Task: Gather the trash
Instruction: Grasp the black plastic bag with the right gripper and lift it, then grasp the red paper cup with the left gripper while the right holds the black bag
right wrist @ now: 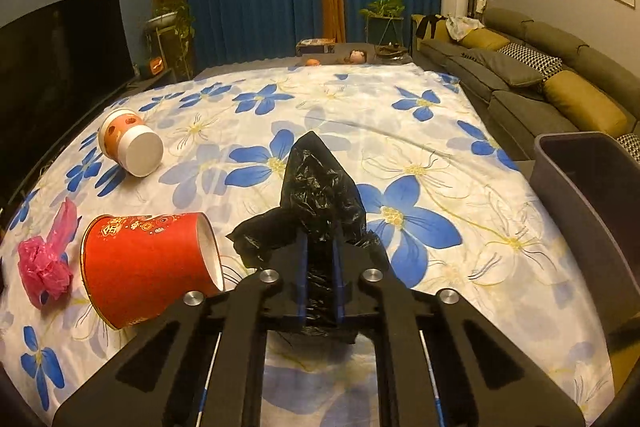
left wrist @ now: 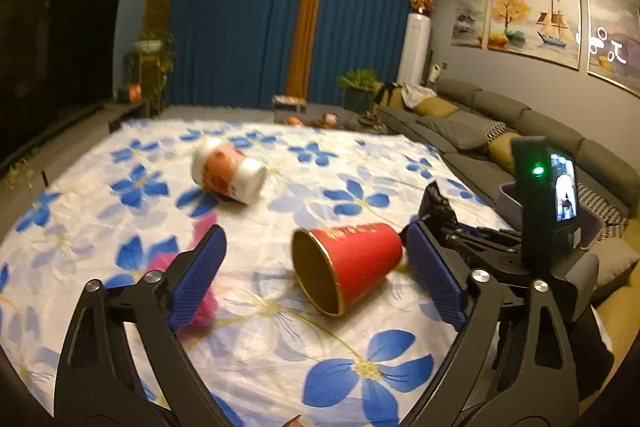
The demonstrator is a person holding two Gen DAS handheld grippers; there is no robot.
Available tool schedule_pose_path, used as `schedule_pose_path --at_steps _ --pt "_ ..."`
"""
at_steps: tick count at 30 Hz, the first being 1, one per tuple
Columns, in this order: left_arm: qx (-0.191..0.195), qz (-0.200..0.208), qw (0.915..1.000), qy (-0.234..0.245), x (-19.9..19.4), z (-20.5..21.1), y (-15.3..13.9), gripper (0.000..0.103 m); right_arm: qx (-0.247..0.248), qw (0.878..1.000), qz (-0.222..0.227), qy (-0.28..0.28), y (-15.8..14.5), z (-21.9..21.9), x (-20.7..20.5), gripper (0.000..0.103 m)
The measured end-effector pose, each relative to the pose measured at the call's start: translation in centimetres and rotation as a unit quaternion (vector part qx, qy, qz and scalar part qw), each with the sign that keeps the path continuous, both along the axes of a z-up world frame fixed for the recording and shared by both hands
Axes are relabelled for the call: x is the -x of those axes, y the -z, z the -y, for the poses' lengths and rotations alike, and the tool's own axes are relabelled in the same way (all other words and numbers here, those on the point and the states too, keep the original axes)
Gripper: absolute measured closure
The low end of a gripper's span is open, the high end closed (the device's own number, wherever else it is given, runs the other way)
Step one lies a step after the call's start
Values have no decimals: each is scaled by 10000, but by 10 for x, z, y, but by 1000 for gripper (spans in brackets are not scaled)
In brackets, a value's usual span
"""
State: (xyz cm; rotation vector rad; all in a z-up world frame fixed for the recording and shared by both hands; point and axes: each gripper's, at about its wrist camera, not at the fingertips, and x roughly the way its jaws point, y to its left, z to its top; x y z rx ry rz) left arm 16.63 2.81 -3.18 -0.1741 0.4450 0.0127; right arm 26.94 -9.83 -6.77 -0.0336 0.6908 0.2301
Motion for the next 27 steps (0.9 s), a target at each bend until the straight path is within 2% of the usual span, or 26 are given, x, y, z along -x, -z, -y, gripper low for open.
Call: schedule_pose_path --at_steps 7,13,21,25,27 --pt "202 -441 9986 204 -21 4 15 35 -87 9988 452 173 -16 20 30 94" --pt "368 -768 9955 419 -37 5 27 57 -177 9970 738 173 -32 33 55 94" --pt "589 -1067 9905 640 -49 6 40 83 -384 9961 780 147 -35 45 77 94" --pt "747 -1022 9886 811 -49 6 41 90 -466 9963 707 150 -32 48 83 94" --pt "745 -997 9885 859 -48 7 41 98 -459 9963 703 158 -30 48 85 94"
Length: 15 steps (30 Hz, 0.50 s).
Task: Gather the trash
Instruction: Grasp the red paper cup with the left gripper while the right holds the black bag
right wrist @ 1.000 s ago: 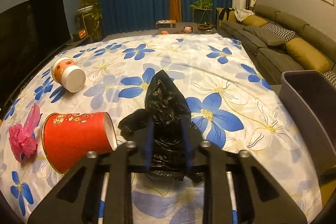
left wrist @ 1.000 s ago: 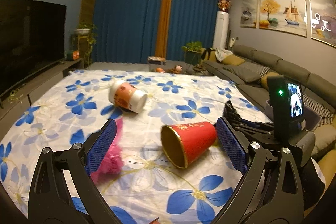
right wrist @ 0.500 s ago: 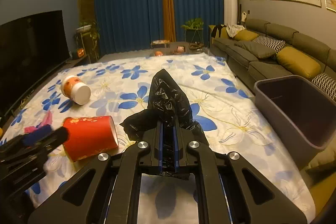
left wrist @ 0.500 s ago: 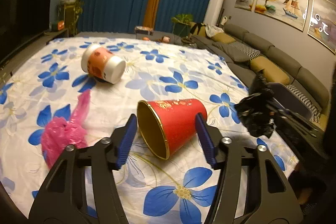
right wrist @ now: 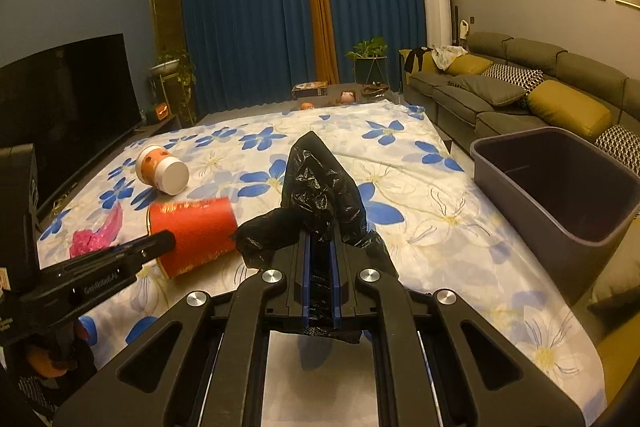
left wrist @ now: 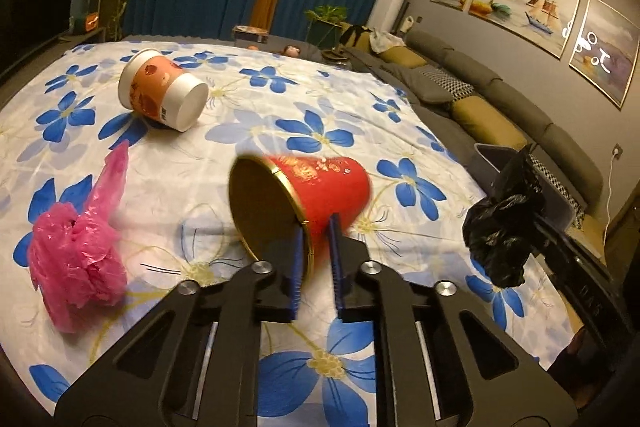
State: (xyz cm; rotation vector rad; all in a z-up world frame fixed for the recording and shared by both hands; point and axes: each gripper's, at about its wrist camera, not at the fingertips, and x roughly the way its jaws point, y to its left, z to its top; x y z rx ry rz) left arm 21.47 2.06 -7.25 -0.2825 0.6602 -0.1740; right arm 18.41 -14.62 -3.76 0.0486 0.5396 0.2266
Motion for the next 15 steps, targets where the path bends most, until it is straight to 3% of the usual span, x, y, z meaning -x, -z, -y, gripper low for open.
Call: schedule_pose_path --at_steps 15 --pt "-613 626 9962 31 40 19 -30 101 107 9995 205 203 -12 9 24 94"
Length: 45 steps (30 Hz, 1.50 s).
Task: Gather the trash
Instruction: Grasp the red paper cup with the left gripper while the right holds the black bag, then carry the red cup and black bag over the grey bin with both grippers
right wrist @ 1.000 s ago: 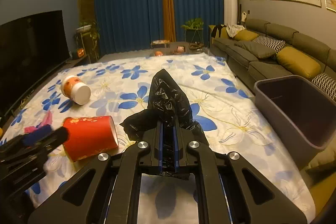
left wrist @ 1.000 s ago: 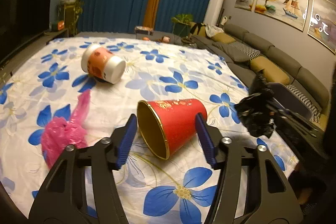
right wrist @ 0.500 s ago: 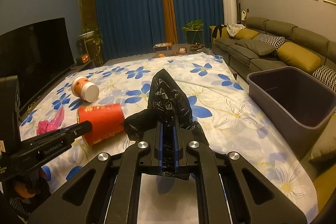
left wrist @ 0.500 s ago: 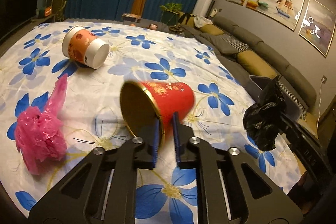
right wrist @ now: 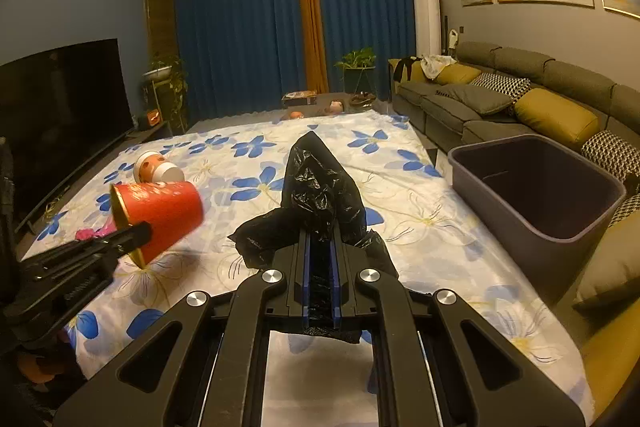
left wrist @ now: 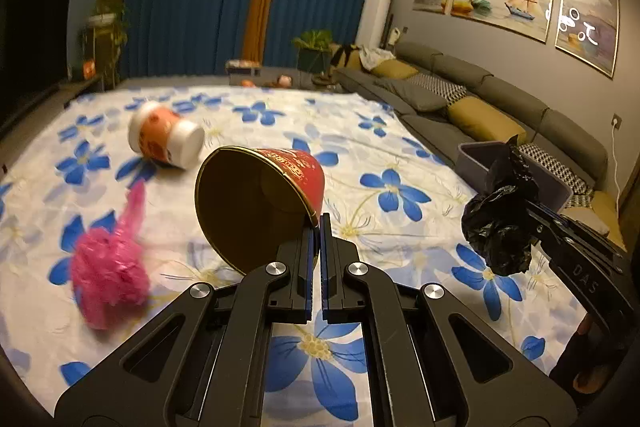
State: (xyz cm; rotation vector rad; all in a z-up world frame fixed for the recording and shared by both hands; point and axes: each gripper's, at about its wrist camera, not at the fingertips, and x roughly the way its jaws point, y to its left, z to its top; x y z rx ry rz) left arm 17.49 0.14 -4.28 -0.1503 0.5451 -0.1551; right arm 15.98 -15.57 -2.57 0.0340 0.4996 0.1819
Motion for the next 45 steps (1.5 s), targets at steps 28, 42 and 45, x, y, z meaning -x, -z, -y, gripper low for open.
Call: schedule_pose_path --at_steps 28,42,45 --pt "-184 498 9972 525 27 54 -43 101 25 9988 330 351 -20 44 22 94" --pt "-345 554 9900 1253 1 121 -47 101 157 9959 474 751 -27 86 8 94" --pt "-328 587 9876 1420 -8 135 -51 101 206 9941 545 915 -31 101 1 94"
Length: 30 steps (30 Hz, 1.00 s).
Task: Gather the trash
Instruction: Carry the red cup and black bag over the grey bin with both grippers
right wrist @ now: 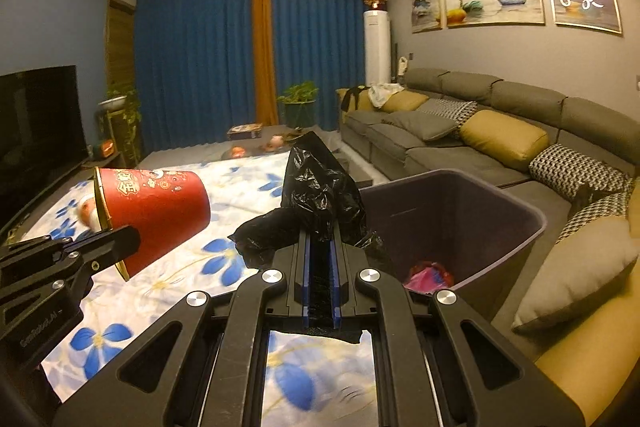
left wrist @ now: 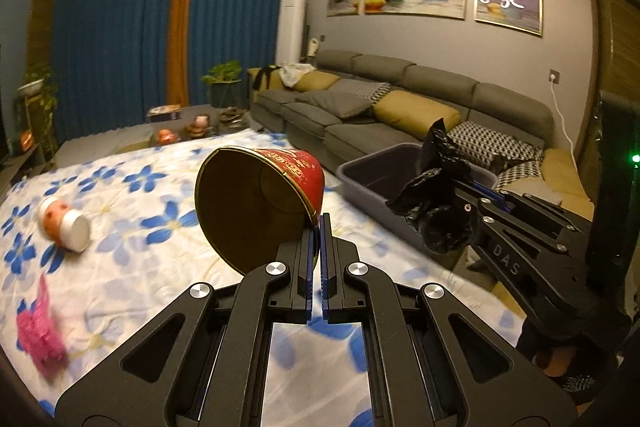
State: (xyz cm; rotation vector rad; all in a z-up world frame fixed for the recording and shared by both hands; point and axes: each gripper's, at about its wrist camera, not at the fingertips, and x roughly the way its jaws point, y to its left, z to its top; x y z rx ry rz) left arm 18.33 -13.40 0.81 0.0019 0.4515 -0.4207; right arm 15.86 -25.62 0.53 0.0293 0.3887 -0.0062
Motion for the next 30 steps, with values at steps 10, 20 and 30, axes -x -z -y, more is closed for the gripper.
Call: schedule_pose_path --at_steps 10,20,30 --pt "14 47 9984 567 -35 62 -11 101 -41 9984 177 527 -6 57 -20 94" --pt "122 -90 9945 1033 -71 114 -6 101 -136 9970 202 736 -3 95 -39 94" --pt "178 -298 9921 1204 -93 139 4 101 -113 9960 141 874 1 101 -48 94"
